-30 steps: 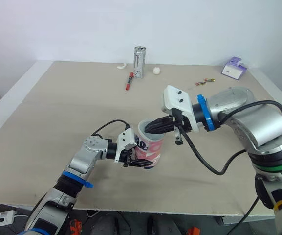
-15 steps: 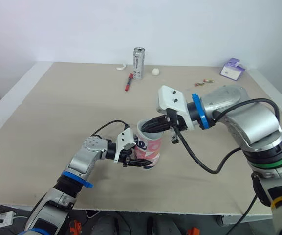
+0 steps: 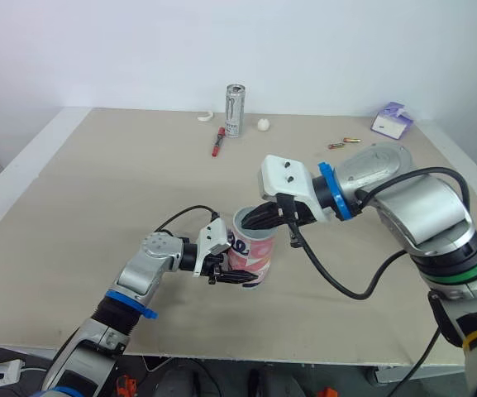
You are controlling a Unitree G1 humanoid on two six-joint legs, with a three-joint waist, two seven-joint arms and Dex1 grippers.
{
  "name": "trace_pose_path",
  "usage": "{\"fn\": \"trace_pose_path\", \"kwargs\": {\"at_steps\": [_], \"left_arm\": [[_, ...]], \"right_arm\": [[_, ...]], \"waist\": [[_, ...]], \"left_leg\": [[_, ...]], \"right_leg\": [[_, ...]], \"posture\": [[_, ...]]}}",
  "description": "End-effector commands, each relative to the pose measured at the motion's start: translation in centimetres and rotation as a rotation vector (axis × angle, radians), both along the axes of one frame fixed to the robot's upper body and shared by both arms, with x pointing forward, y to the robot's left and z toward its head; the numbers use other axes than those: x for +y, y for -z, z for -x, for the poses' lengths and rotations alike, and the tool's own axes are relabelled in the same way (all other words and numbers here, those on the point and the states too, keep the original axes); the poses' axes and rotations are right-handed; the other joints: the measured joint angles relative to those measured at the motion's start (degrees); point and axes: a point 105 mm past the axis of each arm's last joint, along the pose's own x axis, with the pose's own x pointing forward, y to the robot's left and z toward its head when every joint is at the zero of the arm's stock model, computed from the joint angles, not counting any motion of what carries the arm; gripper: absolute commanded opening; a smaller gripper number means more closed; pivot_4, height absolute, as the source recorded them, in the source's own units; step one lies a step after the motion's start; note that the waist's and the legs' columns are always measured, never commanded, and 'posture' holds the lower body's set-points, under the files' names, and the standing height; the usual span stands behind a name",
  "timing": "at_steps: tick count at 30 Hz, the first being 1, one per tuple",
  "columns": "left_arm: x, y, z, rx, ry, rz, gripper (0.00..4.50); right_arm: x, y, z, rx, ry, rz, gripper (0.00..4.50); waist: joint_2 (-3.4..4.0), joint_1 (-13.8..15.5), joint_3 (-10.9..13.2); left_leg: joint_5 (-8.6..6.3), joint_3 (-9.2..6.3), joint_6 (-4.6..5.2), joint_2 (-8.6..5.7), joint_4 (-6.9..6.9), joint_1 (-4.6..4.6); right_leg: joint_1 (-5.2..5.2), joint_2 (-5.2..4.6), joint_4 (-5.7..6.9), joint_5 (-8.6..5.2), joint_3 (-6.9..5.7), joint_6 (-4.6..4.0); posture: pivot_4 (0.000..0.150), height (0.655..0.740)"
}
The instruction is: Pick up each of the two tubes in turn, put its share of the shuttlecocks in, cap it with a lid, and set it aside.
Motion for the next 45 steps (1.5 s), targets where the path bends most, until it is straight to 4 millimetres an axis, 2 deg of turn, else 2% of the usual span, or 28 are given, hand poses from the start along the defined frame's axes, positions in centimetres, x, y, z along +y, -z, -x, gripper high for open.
{"fn": "trace_pose_path", "kwargs": {"at_steps": [1, 4, 6, 9, 14, 15, 18, 21, 23, 24, 26, 27, 29, 30, 32, 35, 38, 45], "left_arm": [[-0.2, 2.5, 0.9, 0.081, 0.018, -0.078, 2.66], [-0.2, 2.4, 0.8, 0.078, 0.017, -0.077, 2.66], [-0.2, 2.4, 0.8, 0.069, 0.018, -0.077, 2.66], [-0.1, 2.2, 0.7, 0.039, 0.017, -0.078, 2.66], [0.0, 1.8, 0.4, -0.01, 0.005, -0.067, 2.66], [0.0, 1.7, 0.4, -0.02, 0.003, -0.063, 2.66], [-0.1, 1.4, 0.3, -0.048, 0.004, -0.049, 2.66], [-0.2, 1.1, 0.2, -0.074, 0.004, -0.033, 2.66], [-0.2, 0.9, 0.2, -0.081, 0.007, -0.026, 2.66], [-0.2, 0.8, 0.3, -0.082, 0.018, -0.025, 2.66], [-0.1, 0.6, 0.3, -0.077, 0.033, -0.016, 3.41], [-0.1, 0.5, 0.3, -0.073, 0.039, -0.009, 3.54], [-0.1, 0.2, 0.2, -0.078, 0.044, 0.0, 4.49], [-0.1, 0.2, 0.2, -0.083, 0.047, 0.001, 4.5], [0.0, -0.1, 0.2, -0.102, 0.054, 0.005, 4.5], [0.3, -0.4, 0.2, -0.111, 0.058, 0.007, 4.5], [0.9, -0.7, 0.3, -0.123, 0.064, 0.009, 4.5], [2.7, -1.5, 0.6, -0.175, 0.071, 0.008, 4.5]], "right_arm": [[0.4, 4.5, 1.1, 0.169, -0.045, 0.103, 0.04], [0.6, 4.1, 0.9, 0.161, -0.049, 0.081, 0.04], [0.7, 3.1, 0.9, 0.17, -0.048, 0.031, 0.04], [0.1, -0.4, 0.3, 0.179, -0.005, -0.126, 0.04], [-3.0, -5.9, -0.5, 0.187, 0.099, -0.418, 0.04], [-3.9, -6.7, -0.6, 0.181, 0.132, -0.476, 0.04], [-7.4, -7.4, -1.1, 0.118, 0.257, -0.581, 0.04], [-10.6, -6.2, -1.5, 0.063, 0.402, -0.629, 0.04], [-11.9, -4.2, -1.5, 0.036, 0.472, -0.613, 0.04], [-12.1, -2.5, -1.2, 0.032, 0.491, -0.571, 0.04], [-12.2, 0.6, -0.4, 0.053, 0.501, -0.513, 0.0], [-12.2, 2.2, 0.1, 0.069, 0.501, -0.491, 0.31], [-12.2, 4.2, 0.7, 0.073, 0.498, -0.466, 1.1], [-12.2, 4.9, 1.0, 0.073, 0.492, -0.454, 1.38], [-12.0, 6.1, 1.7, 0.086, 0.471, -0.447, 1.89], [-11.5, 6.6, 2.3, 0.105, 0.424, -0.473, 3.32], [-10.9, 7.5, 3.1, 0.121, 0.38, -0.47, 4.47], [-9.5, 9.5, 4.6, 0.175, 0.308, -0.489, 4.47]], "waist": [[0.0, 0.0, 0.0], [0.01, 0.0, 0.0], [0.01, 0.0, 0.0], [0.03, 0.0, 0.0], [0.24, 0.3, 0.3], [0.24, 0.4, 0.3], [0.23, 0.7, 0.4], [0.37, 1.0, 0.5], [0.39, 1.0, 0.5], [0.33, 1.2, 0.5], [0.42, 1.3, 0.6], [0.64, 1.3, 0.8], [0.88, 1.1, 1.3], [0.89, 1.1, 1.3], [0.89, 1.1, 1.4], [0.87, 1.0, 1.4], [0.81, 1.0, 1.4], [0.72, 0.9, 1.5]], "left_leg": [[0.0, -0.01, 0.0, 0.01, 0.0, 0.0], [0.0, -0.07, -0.01, 0.02, 0.0, 0.0], [-0.01, -0.11, -0.01, 0.04, 0.0, 0.0], [-0.01, -0.32, -0.02, 0.06, 0.0, 0.0], [0.0, -0.44, -0.02, 0.06, 0.0, -0.33], [0.02, -0.48, -0.04, 0.02, 0.04, -0.77], [0.0, -0.5, -0.07, -0.09, 0.04, -0.95], [-0.05, -0.55, -0.1, -0.14, -0.03, -1.07], [-0.05, -0.47, -0.1, -0.14, -0.03, -1.08], [-0.05, -0.5, -0.09, -0.14, -0.04, -1.08], [-0.05, -0.61, -0.09, -0.13, -0.05, -1.09], [-0.05, -0.61, -0.09, -0.13, -0.06, -1.1], [-0.08, -0.57, -0.02, -0.11, -0.02, -1.16], [-0.07, -0.6, -0.01, -0.06, 0.03, -1.32], [-0.07, -0.61, 0.0, -0.06, 0.04, -1.32], [-0.07, -0.61, 0.0, -0.06, 0.04, -1.32], [-0.07, -0.58, 0.0, -0.06, 0.06, -1.3], [-0.07, -0.56, 0.0, -0.06, 0.06, -1.3]], "right_leg": [[0.0, -0.04, 0.0, 0.0, -0.07, 0.0], [0.02, -0.13, 0.0, -0.01, -0.26, -0.02], [0.03, -0.14, -0.01, -0.02, -0.33, -0.03], [0.09, -0.37, -0.02, -0.04, -0.84, -0.06], [0.08, -0.47, -0.02, 0.0, -1.05, -0.22], [-0.22, -0.52, -0.02, 0.04, -1.11, -0.21], [-0.32, -0.69, -0.06, 0.16, -1.18, -0.02], [-0.21, -0.81, -0.53, 0.11, -1.3, -0.09], [-0.22, -0.83, -0.58, 0.15, -1.28, -0.03], [-0.19, -0.83, -0.61, 0.16, -1.31, -0.02], [-0.12, -0.8, -0.71, 0.15, -1.49, -0.02], [-0.12, -0.79, -0.72, 0.15, -1.49, -0.01], [-0.2, -0.46, -0.69, 0.27, -1.48, 0.42], [-0.34, -0.01, -0.67, 0.34, -1.34, 0.58], [-0.35, 0.1, -0.65, 0.29, -1.2, 0.68], [-0.35, 0.16, -0.65, 0.22, -1.15, 0.81], [-0.34, 0.17, -0.65, 0.13, -1.1, 1.02], [-0.34, 0.17, -0.65, 0.17, -1.06, 0.91]], "posture": [[0.15, 0.74], [0.15, 0.74], [0.15, 0.74], [0.15, 0.74], [0.15, 0.74], [0.15, 0.74], [0.15, 0.74], [0.15, 0.74], [0.15, 0.74], [0.15, 0.74], [0.15, 0.74], [0.15, 0.74], [0.15, 0.74], [0.15, 0.74], [0.15, 0.74], [0.15, 0.74], [0.15, 0.74], [0.15, 0.74]]}}
